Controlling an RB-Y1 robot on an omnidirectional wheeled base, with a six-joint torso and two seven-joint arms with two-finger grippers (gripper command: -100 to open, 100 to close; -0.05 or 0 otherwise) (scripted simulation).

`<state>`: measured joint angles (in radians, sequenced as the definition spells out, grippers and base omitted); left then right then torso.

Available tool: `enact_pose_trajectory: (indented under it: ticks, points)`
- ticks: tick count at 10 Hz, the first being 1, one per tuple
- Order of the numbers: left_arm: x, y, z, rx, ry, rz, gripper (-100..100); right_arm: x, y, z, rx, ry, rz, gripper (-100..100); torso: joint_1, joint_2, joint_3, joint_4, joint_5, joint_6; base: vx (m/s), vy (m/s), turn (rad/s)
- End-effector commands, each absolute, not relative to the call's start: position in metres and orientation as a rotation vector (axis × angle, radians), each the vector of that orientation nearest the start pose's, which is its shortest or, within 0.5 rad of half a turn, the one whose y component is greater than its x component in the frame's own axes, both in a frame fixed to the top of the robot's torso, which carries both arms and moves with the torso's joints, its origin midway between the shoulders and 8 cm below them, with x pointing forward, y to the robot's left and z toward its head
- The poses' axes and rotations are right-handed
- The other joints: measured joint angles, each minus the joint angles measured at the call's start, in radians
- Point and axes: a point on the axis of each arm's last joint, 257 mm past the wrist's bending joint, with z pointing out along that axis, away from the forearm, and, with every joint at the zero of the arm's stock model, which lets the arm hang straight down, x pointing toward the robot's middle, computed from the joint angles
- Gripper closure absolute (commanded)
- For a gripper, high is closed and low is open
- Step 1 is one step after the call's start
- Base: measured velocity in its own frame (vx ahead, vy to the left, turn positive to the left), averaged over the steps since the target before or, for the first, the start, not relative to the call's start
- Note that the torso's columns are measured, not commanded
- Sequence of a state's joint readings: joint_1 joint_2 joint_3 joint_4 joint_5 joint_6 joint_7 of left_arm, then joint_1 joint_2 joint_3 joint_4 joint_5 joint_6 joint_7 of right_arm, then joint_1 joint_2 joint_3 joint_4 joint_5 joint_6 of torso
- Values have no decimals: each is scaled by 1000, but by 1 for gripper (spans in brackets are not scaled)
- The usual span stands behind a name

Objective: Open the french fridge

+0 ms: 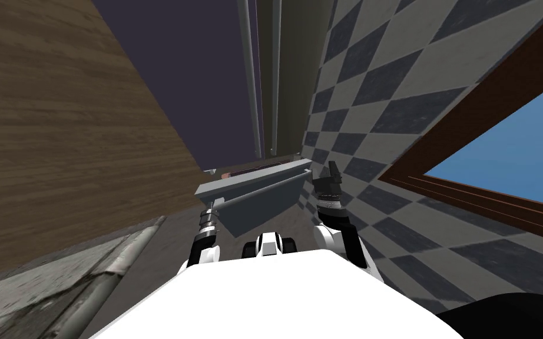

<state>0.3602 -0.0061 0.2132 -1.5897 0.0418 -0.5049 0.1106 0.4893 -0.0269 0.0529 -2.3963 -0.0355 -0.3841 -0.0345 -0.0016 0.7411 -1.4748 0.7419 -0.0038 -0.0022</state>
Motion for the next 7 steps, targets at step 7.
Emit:
enact_pose_trajectory:
  ticks: [7]
  points:
    - [475, 324, -241, -1166, 868, -1207, 100, 341, -259, 57, 672, 601, 1421, 0, -1, -2, -1, -3, 3, 3, -91, -7, 135]
